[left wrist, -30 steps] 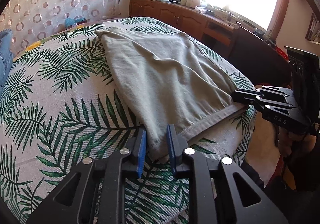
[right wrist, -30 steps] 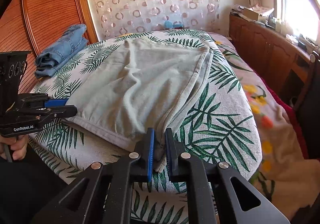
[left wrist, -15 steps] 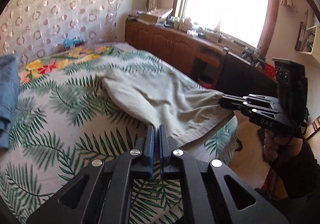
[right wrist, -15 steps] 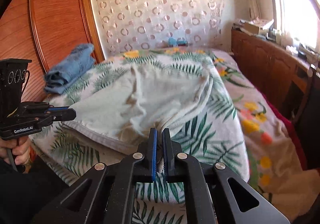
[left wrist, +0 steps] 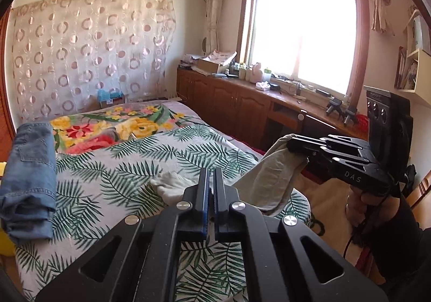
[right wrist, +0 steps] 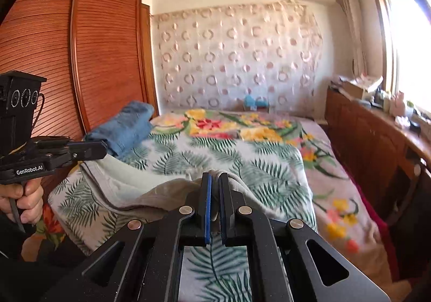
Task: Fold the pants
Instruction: 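Lift the grey pants hem with both tools, raising it off the bed, then lay the hem over the pants and open both tools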
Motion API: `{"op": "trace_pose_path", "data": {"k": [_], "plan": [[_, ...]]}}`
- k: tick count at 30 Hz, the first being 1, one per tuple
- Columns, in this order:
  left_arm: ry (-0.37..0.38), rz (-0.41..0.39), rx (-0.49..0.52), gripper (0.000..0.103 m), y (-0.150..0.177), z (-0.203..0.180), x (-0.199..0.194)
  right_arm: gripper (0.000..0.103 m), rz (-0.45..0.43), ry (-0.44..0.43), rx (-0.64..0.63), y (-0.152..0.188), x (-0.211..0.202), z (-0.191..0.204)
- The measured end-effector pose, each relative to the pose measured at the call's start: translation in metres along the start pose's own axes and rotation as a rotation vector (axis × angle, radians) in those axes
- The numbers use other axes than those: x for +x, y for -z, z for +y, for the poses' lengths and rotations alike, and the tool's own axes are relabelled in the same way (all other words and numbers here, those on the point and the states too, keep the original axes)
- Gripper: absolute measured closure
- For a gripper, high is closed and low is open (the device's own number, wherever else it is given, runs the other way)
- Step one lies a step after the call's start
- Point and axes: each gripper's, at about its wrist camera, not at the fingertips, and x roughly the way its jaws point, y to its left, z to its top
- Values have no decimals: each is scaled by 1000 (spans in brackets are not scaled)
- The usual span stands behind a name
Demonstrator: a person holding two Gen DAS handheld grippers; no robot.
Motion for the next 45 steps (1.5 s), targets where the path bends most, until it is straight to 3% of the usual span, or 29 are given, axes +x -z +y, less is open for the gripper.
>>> {"op": "trace_pose_path", "data": {"k": [7, 14, 22, 28, 31, 34, 36, 42, 45], "plan": [[-45, -79, 10, 100, -27, 14, -21, 99, -61, -19, -48, -8, -3, 5], [-127, -120, -4, 100, -57, 43, -14, 99, -96, -24, -85, -31, 16, 8], [-224, -115, -15, 100, -92, 90, 28, 99, -62, 4, -111, -56, 83, 3], [-282, -142, -10, 100, -137, 121, 55, 99, -49, 102, -144, -109, 156, -4], [-304, -170, 0, 100, -144, 117, 49, 99, -53, 129, -143, -130, 176, -4], [-295, -151, 22, 100, -139, 110, 47, 99, -55, 111, -120, -125, 177, 5], [-312, -115, 56, 100, -118, 100, 46, 99, -37, 92, -121, -104, 171, 12], [-256, 35, -5, 100, -17, 85, 44, 99, 87, -18, -116, -22, 167, 30], [-236, 86, -61, 100, 14, 85, 46, 99, 154, -59, -109, 18, 166, 39]]}}
